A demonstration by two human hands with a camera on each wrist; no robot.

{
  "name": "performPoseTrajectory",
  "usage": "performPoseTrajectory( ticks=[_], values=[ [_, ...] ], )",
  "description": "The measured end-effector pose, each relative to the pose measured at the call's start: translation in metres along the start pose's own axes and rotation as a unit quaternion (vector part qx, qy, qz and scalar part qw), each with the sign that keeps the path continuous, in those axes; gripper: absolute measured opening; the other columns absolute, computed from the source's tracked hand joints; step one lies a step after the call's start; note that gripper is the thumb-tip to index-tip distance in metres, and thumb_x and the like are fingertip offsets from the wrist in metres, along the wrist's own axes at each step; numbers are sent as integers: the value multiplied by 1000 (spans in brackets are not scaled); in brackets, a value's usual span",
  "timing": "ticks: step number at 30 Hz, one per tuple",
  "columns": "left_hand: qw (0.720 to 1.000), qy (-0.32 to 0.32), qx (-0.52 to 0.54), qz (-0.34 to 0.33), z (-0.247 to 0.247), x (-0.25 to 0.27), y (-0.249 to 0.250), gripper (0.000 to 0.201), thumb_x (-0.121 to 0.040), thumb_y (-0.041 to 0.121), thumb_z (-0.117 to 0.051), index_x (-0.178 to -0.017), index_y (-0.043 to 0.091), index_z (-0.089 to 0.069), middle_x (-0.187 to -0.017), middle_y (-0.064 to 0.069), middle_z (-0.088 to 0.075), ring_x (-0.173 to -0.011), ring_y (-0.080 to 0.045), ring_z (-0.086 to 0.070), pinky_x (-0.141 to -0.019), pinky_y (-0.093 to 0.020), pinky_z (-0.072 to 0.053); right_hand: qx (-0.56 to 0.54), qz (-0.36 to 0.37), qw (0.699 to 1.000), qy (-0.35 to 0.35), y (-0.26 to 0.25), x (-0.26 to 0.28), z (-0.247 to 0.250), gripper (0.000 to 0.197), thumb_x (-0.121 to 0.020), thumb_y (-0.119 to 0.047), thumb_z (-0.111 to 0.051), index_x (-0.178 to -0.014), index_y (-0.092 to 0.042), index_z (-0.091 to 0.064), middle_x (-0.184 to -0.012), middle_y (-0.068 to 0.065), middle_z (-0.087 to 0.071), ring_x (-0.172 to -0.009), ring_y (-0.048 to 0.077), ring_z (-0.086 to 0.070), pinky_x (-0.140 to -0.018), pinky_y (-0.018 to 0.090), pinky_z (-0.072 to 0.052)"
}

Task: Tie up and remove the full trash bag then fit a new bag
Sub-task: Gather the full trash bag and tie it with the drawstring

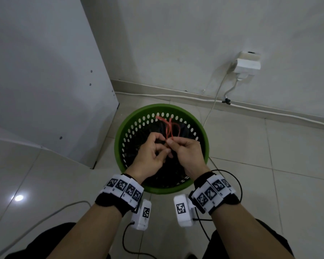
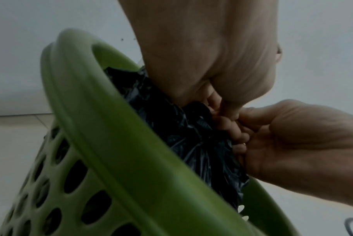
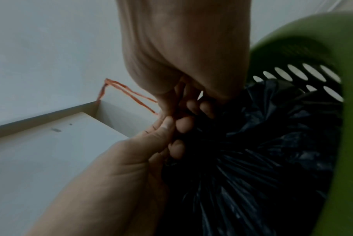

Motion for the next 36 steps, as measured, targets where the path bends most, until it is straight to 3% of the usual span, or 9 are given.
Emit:
performPoseTrajectory(
  ticks=[4, 8, 11, 13, 16, 20, 23, 28, 36],
  values=[
    [998, 12, -59, -31, 0, 11, -1, 37, -87, 6, -68, -100, 26, -40, -89, 5, -69, -89, -5, -66, -83, -25, -53, 38, -20, 993, 107, 7, -7, 12, 4, -84, -16, -78, -86, -17, -82, -80, -2, -79, -81, 12, -74, -85, 33, -60],
    [985, 74, -122, -95, 8, 17, 4, 28, -86, 1, -64, -97, 20, -47, -93, 4, -64, -92, -8, -65, -83, -31, -56, 275, 97, 956, 39, -14, -1, 6, 10, -87, -16, -72, -90, -16, -82, -83, -8, -77, -74, 0, -67, -67, -1, -45],
    [982, 122, -96, -105, 15, 14, 5, 24, -84, -2, -66, -93, 15, -51, -90, 0, -65, -88, -12, -67, -83, -30, -58, 382, 122, 913, -80, -18, 2, -2, 16, -88, -16, -67, -80, -14, -80, -73, -1, -76, -70, 13, -68, -63, 20, -53],
    [981, 120, -96, -115, 11, 15, 6, 22, -84, -2, -67, -91, 14, -53, -88, 0, -64, -88, -12, -66, -83, -29, -58, 402, 82, 902, -135, -15, -2, 2, 24, -90, -20, -65, -70, -15, -75, -62, -9, -70, -62, 5, -63, -61, 27, -52],
    [985, 127, -72, -96, 9, 16, 1, 23, -83, -2, -70, -87, 16, -57, -86, 2, -64, -85, -9, -65, -81, -24, -58, 353, 4, 907, -229, -8, 0, 5, 30, -93, -14, -65, -65, -19, -71, -56, -21, -65, -59, -11, -57, -64, 13, -40],
    [980, 166, -58, -93, 12, 12, 0, 16, -76, 1, -80, -78, 15, -71, -80, 2, -71, -77, -7, -68, -73, -17, -54, 272, -50, 919, -281, -5, 2, 8, 23, -97, -14, -61, -78, -13, -74, -66, -19, -70, -64, -13, -58, -69, 10, -38],
    [981, 150, -60, -107, 12, 11, 0, 14, -79, 1, -77, -86, 14, -80, -85, 3, -76, -81, -5, -71, -81, -23, -57, 223, -60, 931, -282, -3, 2, 9, 19, -99, -11, -58, -93, -5, -75, -72, -12, -71, -61, -4, -53, -65, 11, -39],
    [985, 69, -81, -139, 4, 15, 0, 31, -85, 3, -69, -114, 10, -74, -115, -1, -71, -111, -6, -66, -101, -24, -49, 121, -81, 955, -259, 2, -3, 11, 23, -99, -6, -55, -85, -12, -73, -75, 0, -69, -61, 6, -50, -63, 19, -39],
    [973, 160, -70, -151, 14, 18, 4, 16, -78, -2, -79, -90, 9, -80, -88, 1, -76, -84, -7, -72, -81, -25, -58, 94, -120, 966, -210, 6, -9, 14, 17, -97, -8, -59, -89, -7, -74, -72, 2, -68, -60, 10, -46, -61, 22, -39]
  ],
)
Point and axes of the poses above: each hand's wrist, its own x-axis away from the middle knuckle, its own z-axis out of the back of the hand, y = z × x, the point moved 6 cm from there along -x, towards the middle knuckle
